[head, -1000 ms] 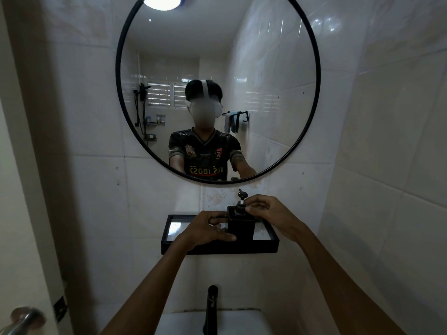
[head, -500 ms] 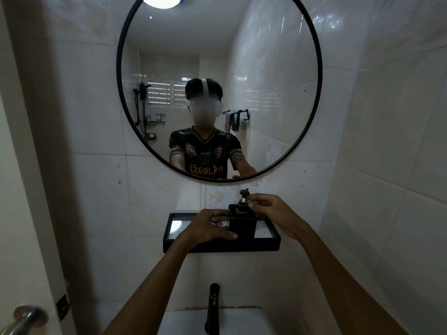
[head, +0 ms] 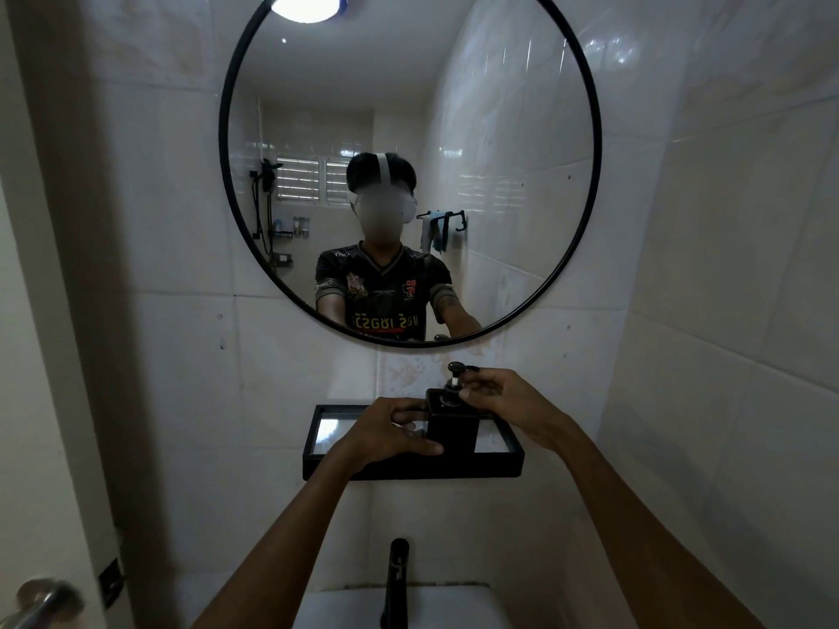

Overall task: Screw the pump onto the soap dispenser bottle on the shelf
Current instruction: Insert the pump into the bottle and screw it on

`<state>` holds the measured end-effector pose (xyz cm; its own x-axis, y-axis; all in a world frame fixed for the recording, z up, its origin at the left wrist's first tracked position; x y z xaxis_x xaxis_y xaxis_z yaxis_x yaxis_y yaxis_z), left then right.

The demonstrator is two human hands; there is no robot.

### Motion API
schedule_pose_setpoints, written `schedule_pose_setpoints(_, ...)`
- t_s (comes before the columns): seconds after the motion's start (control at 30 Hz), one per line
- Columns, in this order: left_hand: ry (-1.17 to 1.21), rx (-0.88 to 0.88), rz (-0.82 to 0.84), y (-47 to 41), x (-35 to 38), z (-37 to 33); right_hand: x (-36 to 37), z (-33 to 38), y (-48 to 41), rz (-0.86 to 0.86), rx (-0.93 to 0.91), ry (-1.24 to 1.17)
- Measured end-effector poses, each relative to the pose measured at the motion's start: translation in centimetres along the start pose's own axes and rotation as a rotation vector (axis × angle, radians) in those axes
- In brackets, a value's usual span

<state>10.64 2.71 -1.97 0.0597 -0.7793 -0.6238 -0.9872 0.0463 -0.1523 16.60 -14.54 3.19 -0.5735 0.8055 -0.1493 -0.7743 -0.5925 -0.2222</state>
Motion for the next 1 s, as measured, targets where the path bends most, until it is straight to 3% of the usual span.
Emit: schedule_pose_setpoints(1.0,0.002,0.012,-0.008,0.33,-0.05,-0.54,0.62,0.59,0.18,0.078,-0.029,0.024)
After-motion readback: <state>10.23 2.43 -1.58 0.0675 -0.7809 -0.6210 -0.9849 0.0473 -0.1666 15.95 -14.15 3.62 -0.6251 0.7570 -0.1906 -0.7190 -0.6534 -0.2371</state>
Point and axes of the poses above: each hand's wrist, its own y-axis away from the middle knuckle, its own x-axis out of the palm, z = x × y, the point moved 8 cm from there along -y, towards the middle knuckle, and after that the axes turned 14 degrees about -y, right-handed, at the moved point
